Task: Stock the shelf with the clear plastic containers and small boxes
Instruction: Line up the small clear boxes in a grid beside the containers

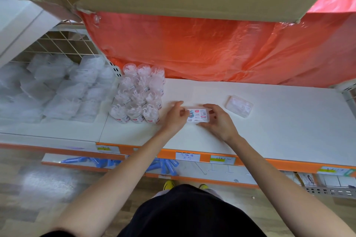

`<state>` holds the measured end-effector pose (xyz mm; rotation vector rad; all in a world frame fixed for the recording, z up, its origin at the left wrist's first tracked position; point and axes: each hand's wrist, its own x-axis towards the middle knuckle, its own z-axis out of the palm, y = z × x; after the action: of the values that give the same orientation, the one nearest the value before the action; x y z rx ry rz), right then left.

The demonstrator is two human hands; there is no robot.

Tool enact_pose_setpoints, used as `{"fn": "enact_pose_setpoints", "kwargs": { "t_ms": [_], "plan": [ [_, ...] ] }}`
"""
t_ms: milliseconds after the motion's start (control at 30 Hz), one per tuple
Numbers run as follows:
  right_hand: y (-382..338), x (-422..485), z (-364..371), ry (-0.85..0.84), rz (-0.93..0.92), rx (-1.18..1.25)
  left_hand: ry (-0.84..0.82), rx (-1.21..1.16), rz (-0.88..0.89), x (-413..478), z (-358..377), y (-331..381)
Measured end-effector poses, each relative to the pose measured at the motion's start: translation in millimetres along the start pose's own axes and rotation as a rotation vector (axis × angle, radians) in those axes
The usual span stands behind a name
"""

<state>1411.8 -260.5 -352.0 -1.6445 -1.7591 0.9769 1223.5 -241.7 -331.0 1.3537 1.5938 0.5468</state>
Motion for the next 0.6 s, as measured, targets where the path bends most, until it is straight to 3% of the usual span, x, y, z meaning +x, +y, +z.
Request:
{"fn": "enact_pose_setpoints", "kwargs": {
  "t_ms": [67,167,233,433,600],
  "plan": [
    [4,3,4,0.034,0.046,0.002,0.116,0.256,0.099,-6,3,-12],
    [5,4,10,0.073,0.037,-0.069,0.108,0.633,0.244,-16,5,-34],
    [6,1,14,0.098,-0.001,-0.191,0.103,0.75,0.29,-20,6,-46],
    [16,-20,23,0.132,-0.226,-0.471,0.122,0.804,0.325,-24,12,-58],
    [14,9,24,0.075,-0.169,-0.509,0.122,0.817,0.294,-20,13,-58]
  ]
}}
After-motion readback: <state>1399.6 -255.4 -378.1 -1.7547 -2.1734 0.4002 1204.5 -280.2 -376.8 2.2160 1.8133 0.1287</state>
